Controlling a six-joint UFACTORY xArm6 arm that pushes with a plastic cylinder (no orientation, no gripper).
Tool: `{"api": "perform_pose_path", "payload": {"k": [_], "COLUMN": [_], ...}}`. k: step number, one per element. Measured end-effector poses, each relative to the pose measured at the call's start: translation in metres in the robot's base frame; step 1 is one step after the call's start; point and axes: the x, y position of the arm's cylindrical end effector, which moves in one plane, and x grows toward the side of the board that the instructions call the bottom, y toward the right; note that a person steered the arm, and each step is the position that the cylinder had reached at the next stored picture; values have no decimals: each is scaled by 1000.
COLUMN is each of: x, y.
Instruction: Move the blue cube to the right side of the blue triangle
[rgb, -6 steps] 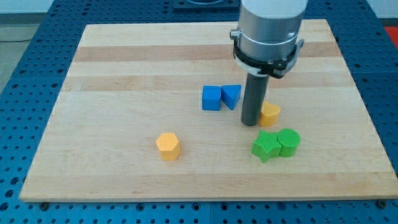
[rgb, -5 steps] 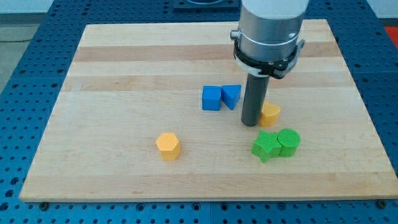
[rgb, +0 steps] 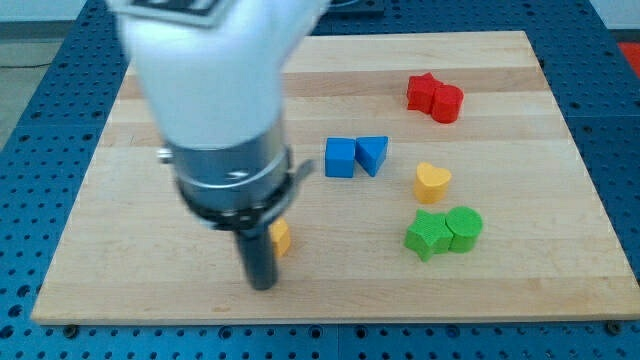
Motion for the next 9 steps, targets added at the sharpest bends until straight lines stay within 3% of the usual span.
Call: {"api": "perform_pose_path", "payload": {"k": [1,5,7,9], "x": [-9,-74,-77,-102], "y": [-21,66,22,83]}}
